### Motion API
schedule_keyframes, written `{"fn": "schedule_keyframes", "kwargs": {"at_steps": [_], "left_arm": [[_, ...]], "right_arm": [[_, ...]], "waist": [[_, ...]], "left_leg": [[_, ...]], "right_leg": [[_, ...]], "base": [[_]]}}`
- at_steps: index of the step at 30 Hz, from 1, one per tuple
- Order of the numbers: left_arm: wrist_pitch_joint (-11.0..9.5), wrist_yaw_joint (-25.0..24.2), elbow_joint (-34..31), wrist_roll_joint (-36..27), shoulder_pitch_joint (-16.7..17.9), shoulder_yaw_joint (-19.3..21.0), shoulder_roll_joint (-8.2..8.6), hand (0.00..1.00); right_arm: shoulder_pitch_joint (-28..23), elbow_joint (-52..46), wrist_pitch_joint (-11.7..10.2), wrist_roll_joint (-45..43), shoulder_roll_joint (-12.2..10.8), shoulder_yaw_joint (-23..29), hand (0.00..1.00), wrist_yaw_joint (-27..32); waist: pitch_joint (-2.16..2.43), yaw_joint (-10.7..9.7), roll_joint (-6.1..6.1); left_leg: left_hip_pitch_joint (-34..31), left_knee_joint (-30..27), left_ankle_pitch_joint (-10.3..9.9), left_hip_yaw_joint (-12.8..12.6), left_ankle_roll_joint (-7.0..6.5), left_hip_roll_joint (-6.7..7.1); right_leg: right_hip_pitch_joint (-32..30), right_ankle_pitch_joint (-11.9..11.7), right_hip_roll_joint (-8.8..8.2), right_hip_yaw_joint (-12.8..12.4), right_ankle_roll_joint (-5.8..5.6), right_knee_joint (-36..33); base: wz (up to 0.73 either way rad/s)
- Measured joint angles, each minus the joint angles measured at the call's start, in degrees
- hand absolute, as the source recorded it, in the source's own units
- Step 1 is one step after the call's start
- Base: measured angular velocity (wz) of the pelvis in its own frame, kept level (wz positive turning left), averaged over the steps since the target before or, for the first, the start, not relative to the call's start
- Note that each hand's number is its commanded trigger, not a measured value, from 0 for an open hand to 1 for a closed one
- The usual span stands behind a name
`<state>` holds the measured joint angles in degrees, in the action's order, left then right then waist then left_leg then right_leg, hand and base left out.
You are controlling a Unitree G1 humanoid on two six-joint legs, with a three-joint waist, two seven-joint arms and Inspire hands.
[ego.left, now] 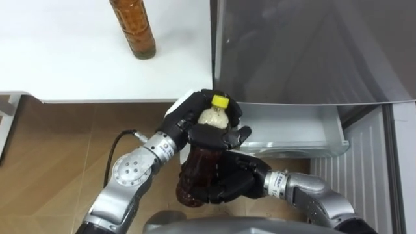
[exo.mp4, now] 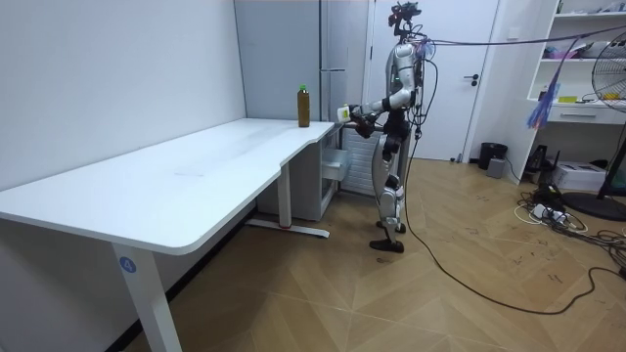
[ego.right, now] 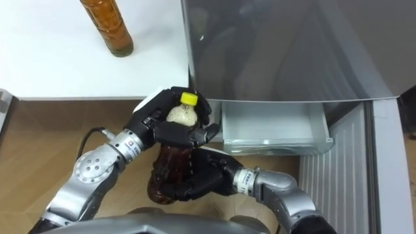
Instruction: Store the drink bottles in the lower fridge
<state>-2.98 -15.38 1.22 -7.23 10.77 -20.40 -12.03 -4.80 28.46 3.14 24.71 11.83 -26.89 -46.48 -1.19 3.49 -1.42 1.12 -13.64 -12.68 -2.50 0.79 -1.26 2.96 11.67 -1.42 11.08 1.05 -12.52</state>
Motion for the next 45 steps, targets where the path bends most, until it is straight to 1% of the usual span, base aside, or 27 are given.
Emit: {"fn": "schedule_keyframes", "kwargs": {"at_steps": [5,8,10,11,13,14,16,17,18,19,20,21,23,27,29,30,31,32,34,36,37,39,40,41,43,44,45], "left_arm": [[0.0,1.2,-1.3,0.0,0.0,0.2,-0.12,0.0],[0.0,2.1,-4.4,0.4,0.0,1.7,-0.07,0.0],[-1.0,2.8,-6.7,1.1,-0.5,3.2,-0.2,0.0],[-2.1,3.4,-7.1,1.2,-1.4,4.3,-0.21,0.0],[-2.4,4.2,-10.8,1.1,-1.9,7.7,-0.49,0.0],[-2.6,4.7,-11.8,1.0,-1.9,8.4,-0.56,0.0],[-4.7,6.9,-14.4,-0.4,-2.4,11.5,-0.43,0.0],[-5.1,7.5,-14.9,-0.8,-2.4,12.5,-0.43,0.0],[-6.1,8.4,-15.6,-0.8,-2.4,14.6,-0.45,0.0],[-6.4,8.8,-15.9,-0.9,-2.4,15.6,-0.44,0.0],[-7.0,9.9,-16.5,-1.0,-2.4,17.6,-0.38,0.0],[-7.4,10.9,-17.4,-1.1,-2.5,19.2,-0.09,0.0],[-8.6,12.6,-18.3,-1.1,-2.5,20.6,0.11,0.0],[-9.2,15.5,-23.4,-1.1,-2.4,23.0,0.33,0.0],[-10.6,15.9,-25.0,-0.9,-2.5,23.8,0.36,0.0],[-11.4,16.0,-25.9,-1.0,-2.5,25.1,0.35,0.0],[-11.7,16.0,-26.2,-1.0,-2.5,25.8,0.34,0.0],[-12.1,16.2,-26.5,-1.1,-2.5,27.6,0.33,0.0],[-12.1,18.0,-26.9,-1.2,-2.4,30.8,0.35,0.0],[-12.4,19.9,-27.1,-1.2,-2.4,32.8,0.37,0.0],[-12.6,20.5,-27.2,-1.3,-2.4,33.5,0.4,0.0],[-12.9,22.8,-28.0,-2.3,-2.5,35.4,0.41,0.0],[-13.0,23.4,-28.4,-2.3,-2.5,35.9,0.41,0.0],[-13.6,24.7,-28.8,-2.5,-2.5,36.6,0.41,0.0],[-14.1,26.1,-29.3,-3.4,-2.5,37.5,0.41,0.0],[-14.5,26.9,-29.3,-3.4,-2.4,38.5,0.43,0.0],[-14.7,28.0,-29.3,-3.3,-2.4,39.5,0.43,0.0]], "right_arm": [[0.2,-0.1,-0.1,0.3,-0.1,0.1,1.0,0.0],[0.1,-0.5,-0.7,2.1,-0.6,0.1,1.0,-0.3],[0.0,-0.5,-0.7,3.9,-0.9,0.1,1.0,-1.2],[-0.2,-0.5,-0.7,5.0,-0.8,0.1,1.0,-1.3],[-0.9,-0.6,-0.8,5.0,-0.5,0.8,1.0,-2.1],[-1.1,-0.5,-0.8,5.0,-0.4,1.1,1.0,-2.2],[-1.6,-0.6,-0.8,4.8,1.0,1.6,1.0,-2.5],[-1.7,-0.5,-0.8,4.5,1.2,2.0,1.0,-2.7],[-2.3,-0.5,-0.8,4.0,1.6,2.7,1.0,-2.8],[-2.7,-0.5,-0.8,4.0,1.7,3.0,1.0,-2.9],[-3.5,-0.5,-0.9,4.0,1.8,3.8,1.0,-3.4],[-4.3,-0.5,-0.9,4.2,1.8,4.2,1.0,-3.5],[-5.3,-0.5,-1.1,4.3,1.8,4.4,1.0,-3.7],[-6.3,-0.5,-1.3,3.6,1.7,4.6,1.0,-4.3],[-6.8,-0.5,-1.3,2.2,1.7,4.9,1.0,-4.7],[-7.0,-0.5,-1.3,1.5,1.7,5.3,1.0,-5.1],[-7.1,-0.5,-1.4,1.1,1.7,5.7,1.0,-5.4],[-7.2,-0.5,-1.4,0.2,1.8,6.3,1.0,-5.7],[-8.3,-0.2,-1.5,-0.4,1.7,8.4,1.0,-6.3],[-9.7,-0.4,-1.6,-0.4,1.7,10.4,1.0,-6.8],[-10.0,-0.4,-1.6,-0.4,1.7,10.9,1.0,-6.9],[-11.4,-0.4,-1.8,-0.4,1.5,12.6,1.0,-6.8],[-11.6,-0.4,-1.8,-0.4,1.5,12.9,1.0,-6.8],[-11.9,-0.4,-1.8,-0.4,1.5,13.1,1.0,-6.8],[-12.3,-0.4,-1.8,-0.4,1.2,13.0,1.0,-6.8],[-12.4,-0.4,-1.8,-0.6,0.9,13.0,1.0,-6.8],[-12.4,-0.3,-1.8,-0.8,0.5,13.0,1.0,-6.8]], "waist": [[0.09,0.1,0.13],[0.12,0.1,0.08],[0.13,0.1,0.07],[0.11,0.4,0.15],[0.1,0.6,0.4],[0.08,0.8,0.53],[0.02,1.5,1.41],[-0.06,1.6,1.74],[0.03,1.8,2.43],[0.2,1.9,2.69],[0.23,2.4,3.12],[0.16,3.2,3.48],[0.13,3.3,3.56],[0.17,4.2,3.35],[0.25,4.8,3.3],[0.25,4.9,3.31],[0.24,5.0,3.32],[0.22,5.0,3.43],[0.23,5.0,3.63],[0.32,5.1,3.77],[0.36,5.4,3.84],[0.41,6.5,3.96],[0.43,6.6,3.92],[0.47,7.0,3.83],[0.49,7.8,3.75],[0.45,8.0,3.68],[0.52,8.4,3.61]], "left_leg": [[-0.2,-0.1,0.0,0.2,0.0,-0.03],[-0.1,-0.3,0.0,0.7,0.0,-0.06],[0.1,-0.4,0.0,0.9,0.0,-0.06],[0.0,-0.7,0.0,1.1,0.0,0.0],[-0.2,-0.8,0.0,1.1,0.0,0.05],[-0.2,-0.8,0.0,1.1,0.0,0.06],[0.0,-0.8,0.0,1.1,-0.01,0.07],[0.2,-0.8,0.0,1.2,-0.01,0.09],[0.6,-0.6,0.0,1.3,-0.01,0.13],[0.8,-0.3,0.0,1.2,-0.02,0.13],[1.4,0.2,0.1,1.2,-0.2,0.14],[1.6,0.2,0.2,1.2,-0.2,0.1],[2.0,0.2,0.2,1.3,-0.17,0.1],[2.4,0.7,0.2,1.1,-0.18,0.18],[2.7,1.0,0.2,1.1,-0.21,0.24],[2.9,0.9,0.2,1.2,-0.22,0.24],[2.9,0.9,0.2,1.2,-0.22,0.25],[2.9,0.9,0.2,1.3,-0.22,0.24],[3.3,0.9,0.2,1.7,-0.21,0.33],[3.5,1.0,0.2,1.9,-0.21,0.39],[3.5,1.0,0.2,1.9,-0.21,0.39],[3.6,1.0,0.2,1.8,-0.21,0.35],[3.6,1.0,0.2,1.8,-0.21,0.33],[3.6,1.1,0.2,1.8,-0.21,0.31],[3.9,1.1,0.2,1.7,-0.21,0.28],[4.1,1.1,0.2,1.6,-0.21,0.27],[4.2,1.1,0.2,1.6,-0.2,0.27]], "right_leg": [[-0.1,0.0,0.02,-0.1,0.0,-0.1],[0.1,0.0,-0.17,-0.1,0.01,-0.1],[0.2,0.0,-0.1,0.0,0.01,-0.1],[0.4,0.0,-0.01,0.1,0.0,-0.1],[0.3,0.0,-0.01,-0.1,0.0,-0.1],[0.3,0.0,-0.01,-0.2,0.0,-0.1],[0.4,-0.2,0.02,-0.4,-0.02,0.0],[0.6,-0.2,0.01,-0.3,-0.03,0.0],[1.0,-0.2,-0.01,-0.3,-0.04,0.0],[1.0,-0.2,-0.01,-0.3,-0.04,0.0],[1.2,-0.2,0.02,-0.6,-0.04,0.0],[1.4,-0.2,0.06,-0.6,-0.04,0.0],[1.9,-0.2,0.08,-0.5,-0.03,0.1],[2.6,-0.2,0.2,-0.7,-0.04,0.9],[2.8,-0.2,0.15,-0.8,-0.07,1.0],[2.8,-0.2,0.14,-0.7,-0.08,1.1],[2.9,-0.2,0.14,-0.7,-0.08,1.1],[2.9,-0.2,0.16,-0.7,-0.08,1.2],[3.8,-0.2,0.15,-0.2,-0.12,1.9],[4.1,-0.2,0.1,0.0,-0.13,2.0],[4.1,-0.2,0.1,0.1,-0.13,2.0],[4.1,-0.2,-0.07,0.1,-0.13,2.1],[4.1,-0.2,-0.16,0.1,-0.13,2.0],[4.2,-0.2,-0.21,0.1,-0.13,2.1],[4.4,-0.2,-0.2,0.2,-0.13,2.1],[4.4,-0.2,-0.19,0.2,-0.13,2.1],[4.4,-0.2,-0.12,-0.1,-0.12,2.3]], "base": [[0.0],[0.01],[0.0],[0.04],[0.0],[-0.04],[-0.02],[0.0],[0.0],[-0.03],[-0.07],[-0.05],[0.02],[0.01],[0.0],[0.0],[0.0],[0.0],[0.08],[0.1],[0.0],[-0.04],[0.0],[0.0],[0.0],[0.0],[0.0]]}}
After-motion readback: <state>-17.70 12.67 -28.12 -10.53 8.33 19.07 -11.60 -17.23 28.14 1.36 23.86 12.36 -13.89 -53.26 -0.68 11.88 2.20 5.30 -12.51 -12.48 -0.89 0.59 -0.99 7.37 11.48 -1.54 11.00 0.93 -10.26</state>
